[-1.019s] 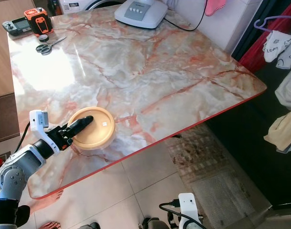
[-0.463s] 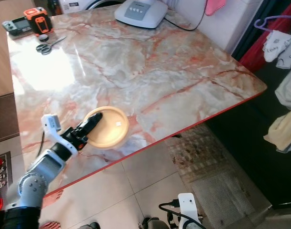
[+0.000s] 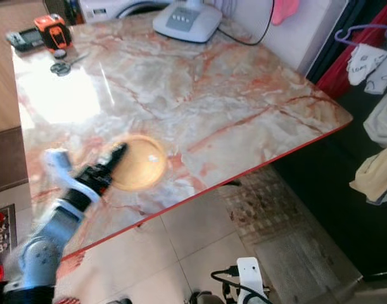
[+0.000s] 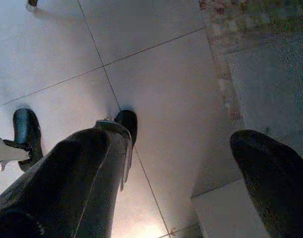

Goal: Restocking fridge

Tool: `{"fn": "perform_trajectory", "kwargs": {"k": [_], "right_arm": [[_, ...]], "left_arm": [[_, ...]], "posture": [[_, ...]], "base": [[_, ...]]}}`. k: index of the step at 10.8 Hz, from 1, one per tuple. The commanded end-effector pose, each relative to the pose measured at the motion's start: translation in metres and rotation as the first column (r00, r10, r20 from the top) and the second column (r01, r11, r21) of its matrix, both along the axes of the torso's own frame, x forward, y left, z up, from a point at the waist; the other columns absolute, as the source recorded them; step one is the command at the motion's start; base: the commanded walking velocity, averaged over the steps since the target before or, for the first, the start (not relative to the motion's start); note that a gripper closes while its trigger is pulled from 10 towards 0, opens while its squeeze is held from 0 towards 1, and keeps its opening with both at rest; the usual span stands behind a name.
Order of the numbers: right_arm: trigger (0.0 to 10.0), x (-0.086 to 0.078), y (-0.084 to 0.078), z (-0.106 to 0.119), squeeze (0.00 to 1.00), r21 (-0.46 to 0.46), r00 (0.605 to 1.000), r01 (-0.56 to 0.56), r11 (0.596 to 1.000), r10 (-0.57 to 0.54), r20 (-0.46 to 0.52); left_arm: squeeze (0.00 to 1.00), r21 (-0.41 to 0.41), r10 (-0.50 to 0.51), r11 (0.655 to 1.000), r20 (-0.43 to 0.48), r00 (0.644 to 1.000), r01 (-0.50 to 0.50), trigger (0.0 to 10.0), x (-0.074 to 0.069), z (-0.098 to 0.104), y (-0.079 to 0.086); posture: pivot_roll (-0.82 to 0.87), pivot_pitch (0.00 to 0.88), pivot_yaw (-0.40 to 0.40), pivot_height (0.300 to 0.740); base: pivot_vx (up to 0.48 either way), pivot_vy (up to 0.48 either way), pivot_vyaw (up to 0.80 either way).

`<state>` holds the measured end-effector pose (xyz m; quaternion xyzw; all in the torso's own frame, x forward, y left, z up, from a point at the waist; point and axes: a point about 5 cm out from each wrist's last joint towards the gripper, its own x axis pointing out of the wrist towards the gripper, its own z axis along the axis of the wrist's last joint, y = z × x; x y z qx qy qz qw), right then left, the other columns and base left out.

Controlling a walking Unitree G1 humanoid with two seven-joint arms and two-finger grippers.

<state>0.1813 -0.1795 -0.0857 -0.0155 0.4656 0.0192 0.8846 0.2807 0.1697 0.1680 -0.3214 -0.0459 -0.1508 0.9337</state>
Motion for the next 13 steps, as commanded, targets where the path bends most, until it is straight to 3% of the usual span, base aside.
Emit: {"fn": "perform_trajectory", "kwargs": {"k": [1, 3, 4, 5, 6, 7, 10, 13], "right_arm": [[10.0, -0.011, -0.002, -0.005, 0.00, -0.002, 0.999, 0.020, 1.000, -0.020, -0.035], [10.0, -0.012, -0.004, -0.005, 0.00, -0.006, 0.999, 0.030, 1.000, -0.030, -0.033], [10.0, -0.013, -0.005, -0.005, 0.00, -0.012, 0.999, 0.035, 0.999, -0.036, -0.031], [10.0, -0.012, -0.006, -0.005, 0.00, -0.013, 0.999, 0.039, 0.999, -0.039, -0.027], [10.0, -0.012, -0.008, -0.004, 0.00, -0.008, 0.997, 0.074, 0.997, -0.074, -0.010], [10.0, -0.012, -0.009, -0.004, 0.00, -0.006, 0.996, 0.084, 0.996, -0.084, -0.004], [10.0, -0.009, -0.007, -0.003, 0.00, 0.010, 0.995, 0.097, 0.995, -0.097, 0.012], [10.0, 0.002, -0.003, 0.002, 0.00, 0.015, 0.994, 0.105, 0.994, -0.106, 0.033]], "left_arm": [[0.00, 0.028, 0.053, 0.998, 0.045, 0.998, -0.054, 10.0, -0.005, 0.013, 0.005], [0.00, 0.048, 0.153, 0.986, 0.090, 0.984, -0.158, 10.0, -0.010, 0.028, 0.020], [0.00, 0.137, 0.191, 0.969, 0.106, 0.976, -0.205, 10.0, -0.014, 0.031, 0.033], [0.00, 0.157, 0.243, 0.953, 0.105, 0.964, -0.257, 10.0, -0.015, 0.032, 0.046], [0.00, 0.184, 0.352, 0.912, 0.112, 0.929, -0.367, 10.0, -0.021, 0.036, 0.063], [0.00, 0.223, 0.385, 0.889, 0.108, 0.916, -0.400, 10.0, -0.025, 0.032, 0.060], [0.00, 0.176, 0.368, 0.908, 0.105, 0.924, -0.381, 10.0, -0.015, 0.032, 0.043], [0.00, 0.193, 0.398, 0.887, 0.137, 0.907, -0.419, 10.0, -0.004, 0.036, 0.054]], "posture": [[-0.09, 0.090, -0.050, 0.740], [-0.08, 0.081, -0.053, 0.740], [-0.08, 0.090, -0.055, 0.740], [-0.08, 0.101, -0.056, 0.740], [-0.07, 0.140, -0.059, 0.740], [-0.07, 0.156, -0.066, 0.740], [-0.08, 0.159, -0.060, 0.740], [-0.07, 0.108, -0.045, 0.740]], "base": [[0.000, 0.000, 0.00], [0.000, 0.000, 0.00], [0.000, 0.000, 0.00], [0.000, 0.000, 0.00], [0.000, 0.000, 0.00], [0.000, 0.000, 0.00], [0.000, 0.000, 0.00], [0.000, 0.000, 0.00]]}}
